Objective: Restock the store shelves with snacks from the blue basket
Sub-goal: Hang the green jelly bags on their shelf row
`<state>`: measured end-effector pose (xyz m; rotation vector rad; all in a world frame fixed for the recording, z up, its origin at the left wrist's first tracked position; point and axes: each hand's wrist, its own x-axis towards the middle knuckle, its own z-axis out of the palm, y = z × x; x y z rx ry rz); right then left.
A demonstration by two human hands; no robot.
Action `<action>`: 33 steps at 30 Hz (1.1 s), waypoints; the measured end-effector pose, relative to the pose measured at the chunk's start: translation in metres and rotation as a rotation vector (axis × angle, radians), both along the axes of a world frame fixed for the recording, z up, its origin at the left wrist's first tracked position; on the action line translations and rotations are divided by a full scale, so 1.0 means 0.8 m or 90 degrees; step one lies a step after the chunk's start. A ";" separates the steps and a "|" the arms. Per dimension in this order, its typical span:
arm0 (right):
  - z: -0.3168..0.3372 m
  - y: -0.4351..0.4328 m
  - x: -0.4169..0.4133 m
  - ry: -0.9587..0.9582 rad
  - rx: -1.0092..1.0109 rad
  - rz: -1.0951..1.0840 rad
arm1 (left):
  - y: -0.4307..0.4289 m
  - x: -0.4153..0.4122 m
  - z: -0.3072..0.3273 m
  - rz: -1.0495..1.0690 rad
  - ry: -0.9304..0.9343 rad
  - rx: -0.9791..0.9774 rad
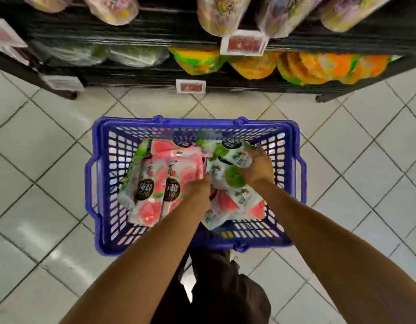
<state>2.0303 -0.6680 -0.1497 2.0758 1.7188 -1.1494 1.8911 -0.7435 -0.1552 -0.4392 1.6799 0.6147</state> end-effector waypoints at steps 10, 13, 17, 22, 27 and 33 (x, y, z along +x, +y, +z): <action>0.017 -0.050 -0.004 0.014 0.067 0.021 | -0.004 0.007 0.035 -0.044 0.030 -0.036; 0.047 -0.078 -0.011 -0.023 0.044 0.016 | -0.027 -0.019 0.065 -0.127 0.093 -0.030; 0.074 -0.116 -0.027 -0.030 0.006 0.076 | -0.065 -0.061 0.090 -0.219 0.237 -0.026; 0.072 -0.147 -0.055 0.029 -0.134 0.130 | -0.105 -0.099 0.098 -0.200 0.389 0.003; 0.061 -0.137 -0.070 -0.071 -0.095 0.210 | -0.127 -0.132 0.078 -0.275 0.332 0.034; 0.045 -0.090 -0.085 0.007 -0.220 -0.023 | -0.102 -0.138 0.062 -0.500 0.109 0.029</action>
